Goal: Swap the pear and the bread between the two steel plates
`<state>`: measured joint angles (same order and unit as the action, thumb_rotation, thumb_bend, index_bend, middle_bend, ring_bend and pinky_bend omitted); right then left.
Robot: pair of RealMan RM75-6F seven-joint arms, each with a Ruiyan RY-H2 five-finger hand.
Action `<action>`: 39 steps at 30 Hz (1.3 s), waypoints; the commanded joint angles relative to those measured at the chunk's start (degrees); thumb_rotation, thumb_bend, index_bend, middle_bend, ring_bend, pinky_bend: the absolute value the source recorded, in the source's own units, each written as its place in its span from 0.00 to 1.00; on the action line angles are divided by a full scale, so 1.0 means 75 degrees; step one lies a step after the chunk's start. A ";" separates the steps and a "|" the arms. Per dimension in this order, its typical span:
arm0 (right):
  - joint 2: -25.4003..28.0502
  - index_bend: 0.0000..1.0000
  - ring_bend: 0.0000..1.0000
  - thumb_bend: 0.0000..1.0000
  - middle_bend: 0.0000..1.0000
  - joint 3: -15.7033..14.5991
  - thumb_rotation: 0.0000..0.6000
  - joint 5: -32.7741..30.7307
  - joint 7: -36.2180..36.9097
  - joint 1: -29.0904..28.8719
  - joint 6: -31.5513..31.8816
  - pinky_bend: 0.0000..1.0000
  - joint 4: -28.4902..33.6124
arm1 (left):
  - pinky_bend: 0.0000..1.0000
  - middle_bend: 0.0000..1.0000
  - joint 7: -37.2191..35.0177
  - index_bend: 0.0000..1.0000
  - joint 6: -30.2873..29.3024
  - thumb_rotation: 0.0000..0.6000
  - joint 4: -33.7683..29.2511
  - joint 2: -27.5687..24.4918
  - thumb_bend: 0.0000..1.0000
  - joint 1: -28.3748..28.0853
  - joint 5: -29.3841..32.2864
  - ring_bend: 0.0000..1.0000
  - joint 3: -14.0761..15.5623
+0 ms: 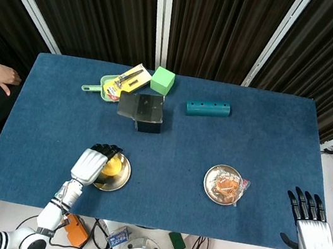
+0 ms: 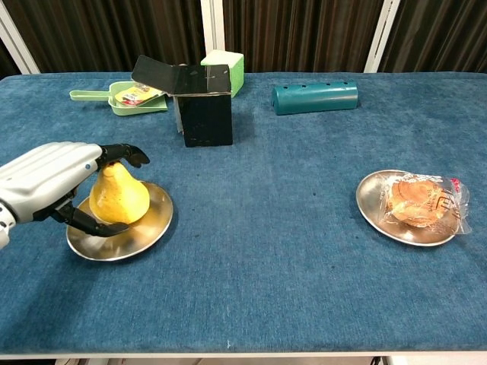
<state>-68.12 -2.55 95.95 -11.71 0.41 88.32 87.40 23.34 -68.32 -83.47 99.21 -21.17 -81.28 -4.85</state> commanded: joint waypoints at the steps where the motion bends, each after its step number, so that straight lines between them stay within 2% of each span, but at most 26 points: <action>1: -0.0005 0.00 0.00 0.14 0.00 0.0003 1.00 -0.0010 -0.0002 -0.0003 -0.0009 0.00 -0.0001 | 0.50 0.36 -0.0119 0.32 -0.0157 1.00 0.0036 0.0019 0.25 0.0025 -0.0068 0.40 0.0011; 7: -0.0017 0.00 0.00 0.15 0.00 -0.0014 1.00 -0.0002 -0.0039 -0.0011 -0.0038 0.00 0.0010 | 0.61 0.49 -0.0409 0.44 -0.0479 1.00 0.0107 0.0057 0.30 -0.0001 -0.0363 0.53 0.0025; 14: -0.0021 0.00 0.00 0.15 0.00 -0.0025 1.00 0.0006 -0.0046 -0.0003 -0.0029 0.00 0.0024 | 0.62 0.50 -0.0597 0.45 -0.0651 1.00 -0.0202 0.0011 0.28 -0.0223 -0.0615 0.54 -0.0192; 19: -0.0010 0.00 0.00 0.14 0.00 -0.0044 1.00 0.0003 -0.0061 -0.0044 -0.0126 0.00 0.0062 | 0.62 0.50 -0.0063 0.45 -0.0026 1.00 -0.0194 0.0655 0.27 -0.0956 -0.0458 0.54 -0.0665; 26: 0.0101 0.00 0.00 0.15 0.00 -0.0005 1.00 -0.0092 0.0197 -0.0090 -0.0189 0.00 0.0062 | 0.62 0.49 0.0808 0.45 0.0945 1.00 0.0567 0.1843 0.25 -0.2083 0.0362 0.53 -0.1476; 32: 0.0194 0.00 0.00 0.15 0.00 0.0000 1.00 -0.0180 0.0354 -0.0194 -0.0403 0.00 0.0095 | 0.61 0.48 0.1024 0.45 0.1140 1.00 0.1560 0.2568 0.24 -0.2672 0.0781 0.52 -0.1839; 35: 0.0256 0.00 0.00 0.15 0.00 -0.0009 1.00 -0.0187 0.0476 -0.0207 -0.0417 0.00 0.0106 | 0.55 0.43 0.1105 0.37 0.1310 1.00 0.2076 0.2780 0.21 -0.2951 0.1011 0.48 -0.1992; 39: 0.0321 0.00 0.00 0.15 0.00 0.0006 1.00 -0.0166 0.0626 -0.0184 -0.0305 0.00 0.0104 | 0.46 0.36 0.1035 0.29 0.1425 1.00 0.2473 0.2879 0.17 -0.3041 0.1275 0.41 -0.1992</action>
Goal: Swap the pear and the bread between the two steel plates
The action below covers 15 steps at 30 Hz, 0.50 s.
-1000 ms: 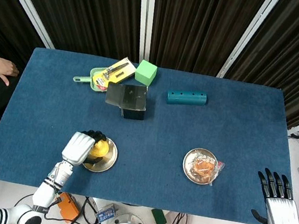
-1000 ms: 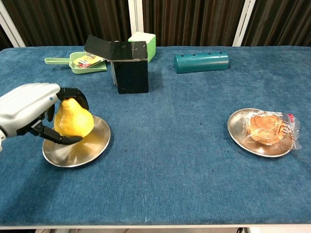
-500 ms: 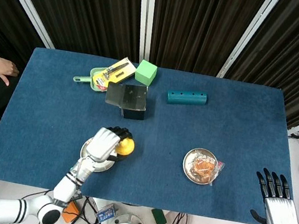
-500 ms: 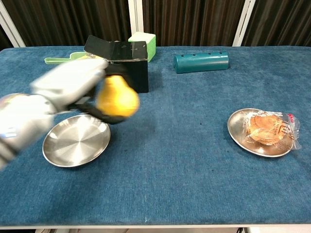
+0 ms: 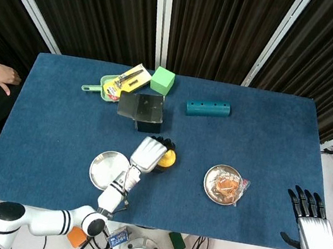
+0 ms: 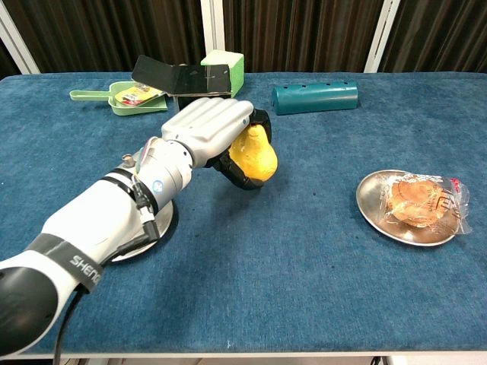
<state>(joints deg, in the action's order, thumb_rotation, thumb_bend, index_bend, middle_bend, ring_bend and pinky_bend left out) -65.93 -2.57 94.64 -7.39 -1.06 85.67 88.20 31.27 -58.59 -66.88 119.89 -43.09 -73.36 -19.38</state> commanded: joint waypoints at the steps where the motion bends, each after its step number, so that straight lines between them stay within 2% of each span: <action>1: 0.0029 0.00 0.00 0.15 0.00 0.0018 1.00 0.0008 0.0051 0.0016 0.0070 0.00 -0.0011 | 0.42 0.34 -0.0061 0.26 0.0146 1.00 0.0314 0.0141 0.15 -0.0136 0.0281 0.38 -0.0069; 4: 0.0011 0.00 0.00 0.14 0.00 0.0020 1.00 0.0028 0.0034 0.0028 0.0115 0.00 -0.0038 | 0.34 0.23 -0.0127 0.15 0.0106 1.00 0.0337 0.0093 0.12 -0.0178 0.0298 0.30 -0.0031; 8: 0.0005 0.00 0.00 0.14 0.00 0.0015 1.00 0.0018 0.0041 0.0008 0.0072 0.00 -0.0044 | 0.28 0.13 -0.0300 0.04 -0.0070 1.00 0.0137 -0.0075 0.07 -0.0162 0.0097 0.16 0.0146; 11: -0.0007 0.00 0.00 0.15 0.00 0.0020 1.00 -0.0005 -0.0005 -0.0010 0.0030 0.00 -0.0012 | 0.22 0.08 -0.0245 0.02 -0.0139 1.00 -0.0183 -0.0213 0.03 -0.0125 0.0088 0.12 0.0274; 15: -0.0024 0.00 0.00 0.15 0.00 0.0008 1.00 0.0021 -0.0069 -0.0007 0.0043 0.00 0.0016 | 0.21 0.06 -0.0115 0.02 -0.0135 1.00 -0.0781 -0.0438 0.00 -0.0053 0.0177 0.11 0.0433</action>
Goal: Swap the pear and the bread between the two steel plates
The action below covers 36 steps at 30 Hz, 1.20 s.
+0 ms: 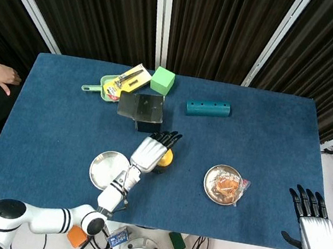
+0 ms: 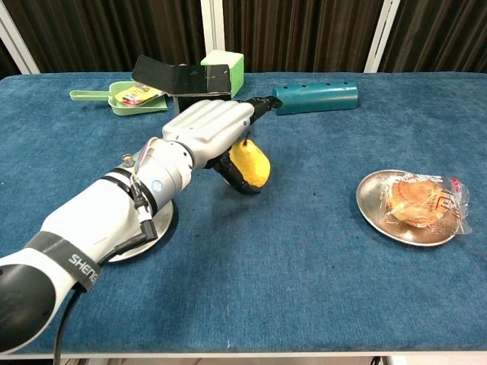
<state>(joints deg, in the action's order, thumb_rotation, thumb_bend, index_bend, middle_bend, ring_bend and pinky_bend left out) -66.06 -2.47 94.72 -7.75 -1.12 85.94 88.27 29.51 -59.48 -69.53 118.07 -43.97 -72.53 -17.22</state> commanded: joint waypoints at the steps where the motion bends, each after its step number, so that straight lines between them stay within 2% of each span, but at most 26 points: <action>1: -0.0013 0.00 0.00 0.15 0.00 -0.0007 1.00 0.0016 -0.0033 0.0004 0.0013 0.00 0.0008 | 0.21 0.06 0.0167 0.02 -0.0027 1.00 -0.0594 -0.0261 0.00 0.0088 0.0086 0.10 0.0184; 4: -0.0041 0.00 0.00 0.14 0.00 -0.0017 1.00 0.0064 -0.0030 -0.0002 0.0034 0.00 -0.0012 | 0.21 0.06 0.0462 0.02 -0.0217 1.00 -0.1334 -0.0654 0.00 0.0244 0.0020 0.09 0.0409; 6: -0.0081 0.00 0.00 0.14 0.00 -0.0001 1.00 0.0165 -0.0006 -0.0045 0.0071 0.00 -0.0056 | 0.21 0.06 0.0756 0.02 -0.0531 1.00 -0.2082 -0.1207 0.00 0.0465 -0.0219 0.08 0.0675; 9: -0.0134 0.00 0.00 0.15 0.00 0.0031 1.00 0.0424 0.0047 -0.0254 -0.0009 0.00 -0.0107 | 0.21 0.06 0.1049 0.02 -0.1196 1.00 -0.3178 -0.2282 0.00 0.0971 -0.0732 0.07 0.1180; 12: -0.0148 0.00 0.00 0.15 0.00 0.0159 1.00 0.0614 -0.0096 -0.0679 -0.0405 0.00 -0.0041 | 0.21 0.06 0.0913 0.02 -0.1877 1.00 -0.3854 -0.3317 0.00 0.1561 -0.1218 0.06 0.1715; 15: -0.0176 0.00 0.00 0.15 0.00 0.0410 1.00 0.0467 -0.0426 -0.1265 -0.1208 0.00 0.0167 | 0.21 0.06 0.0395 0.02 -0.2399 1.00 -0.4094 -0.4131 0.00 0.2103 -0.1552 0.06 0.2205; 20: -0.0366 0.00 0.00 0.15 0.00 0.0762 1.00 -0.0229 -0.0895 -0.2268 -0.2917 0.00 0.0434 | 0.21 0.06 -0.0780 0.02 -0.2926 1.00 -0.3837 -0.4895 0.00 0.2738 -0.1897 0.06 0.2704; 27: -0.0956 0.00 0.00 0.19 0.00 0.0907 0.99 -0.1049 -0.1259 -0.2902 -0.4019 0.04 0.0207 | 0.20 0.06 -0.1436 0.02 -0.2973 1.00 -0.3366 -0.5131 0.01 0.3005 -0.2015 0.06 0.2767; 36: -0.1012 0.01 0.00 0.23 0.00 0.0795 0.99 -0.1550 -0.1580 -0.3285 -0.4608 0.06 0.0332 | 0.20 0.06 -0.1621 0.02 -0.2970 1.00 -0.3298 -0.5239 0.01 0.3141 -0.2111 0.06 0.2607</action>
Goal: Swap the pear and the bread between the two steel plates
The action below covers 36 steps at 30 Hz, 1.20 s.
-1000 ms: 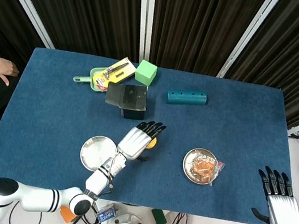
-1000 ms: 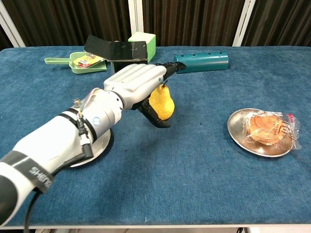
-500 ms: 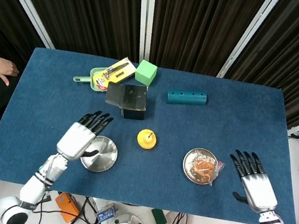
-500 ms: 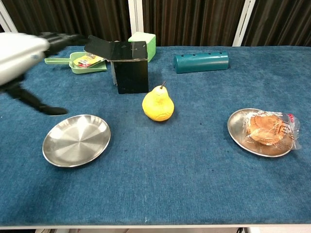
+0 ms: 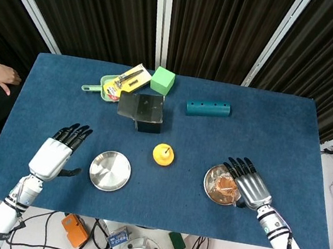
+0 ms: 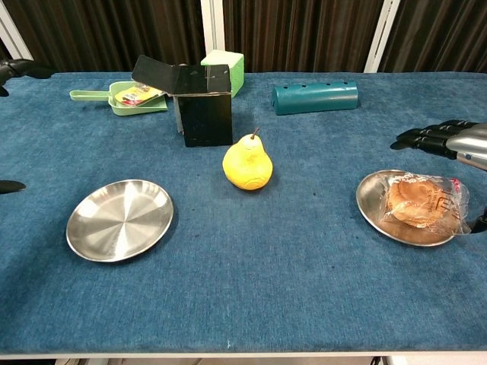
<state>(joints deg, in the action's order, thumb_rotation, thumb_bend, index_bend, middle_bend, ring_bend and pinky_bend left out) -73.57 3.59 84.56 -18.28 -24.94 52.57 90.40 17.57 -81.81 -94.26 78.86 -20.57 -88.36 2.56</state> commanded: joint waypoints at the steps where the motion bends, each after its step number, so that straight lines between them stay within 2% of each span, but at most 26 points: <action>1: -0.0024 0.02 0.00 0.24 0.01 -0.0009 1.00 -0.0257 -0.0232 -0.0141 -0.0188 0.08 0.0048 | 0.20 0.06 -0.0038 0.02 0.0015 1.00 0.0002 -0.0015 0.01 0.0031 0.0001 0.06 -0.0049; 3: -0.0062 0.08 0.02 0.27 0.05 -0.0020 1.00 -0.0361 -0.0330 -0.0193 -0.0219 0.14 0.0051 | 0.20 0.06 -0.0050 0.02 0.0027 1.00 0.0021 -0.0025 0.01 0.0059 0.0006 0.06 -0.0086; 6: -0.0101 0.22 0.12 0.29 0.15 -0.0062 1.00 -0.0523 -0.0344 -0.0267 -0.0332 0.25 0.0052 | 0.20 0.06 -0.0086 0.02 0.0056 1.00 0.0035 -0.0042 0.01 0.0096 0.0029 0.06 -0.0136; 17: -0.0200 0.44 0.31 0.34 0.30 -0.0174 1.00 -0.0776 -0.0359 -0.0459 -0.0396 0.42 -0.0043 | 0.20 0.06 -0.0196 0.02 0.0086 1.00 0.0073 -0.0081 0.01 0.0228 -0.0023 0.06 -0.0232; 19: -0.0211 0.53 0.38 0.36 0.37 -0.0189 1.00 -0.0760 -0.0339 -0.0463 -0.0319 0.48 -0.0062 | 0.20 0.06 -0.0216 0.02 0.0077 1.00 0.0064 -0.0095 0.01 0.0253 -0.0043 0.06 -0.0249; 25: -0.0315 0.72 0.54 0.40 0.52 -0.0206 1.00 -0.0599 -0.0266 -0.0421 0.0077 0.64 -0.0146 | 0.20 0.06 -0.0244 0.02 0.0058 1.00 0.0047 -0.0134 0.01 0.0325 -0.0101 0.06 -0.0277; 32: -0.0289 0.75 0.57 0.41 0.55 -0.0175 1.00 0.0025 -0.0007 -0.0197 0.1119 0.67 -0.0028 | 0.20 0.06 -0.0336 0.02 -0.0150 1.00 -0.0030 -0.0285 0.01 0.0470 -0.0263 0.06 -0.0296; 36: -0.0087 0.75 0.57 0.41 0.55 -0.0252 1.00 0.0566 -0.0038 -0.0165 0.1534 0.67 0.0546 | 0.20 0.06 -0.0469 0.02 -0.0475 1.00 -0.0065 -0.0557 0.01 0.0695 -0.0428 0.06 -0.0230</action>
<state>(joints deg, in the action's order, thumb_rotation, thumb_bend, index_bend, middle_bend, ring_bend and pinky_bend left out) -75.15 2.01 86.41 -18.61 -26.50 62.53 91.94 14.53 -84.49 -94.63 75.41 -16.06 -91.11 0.61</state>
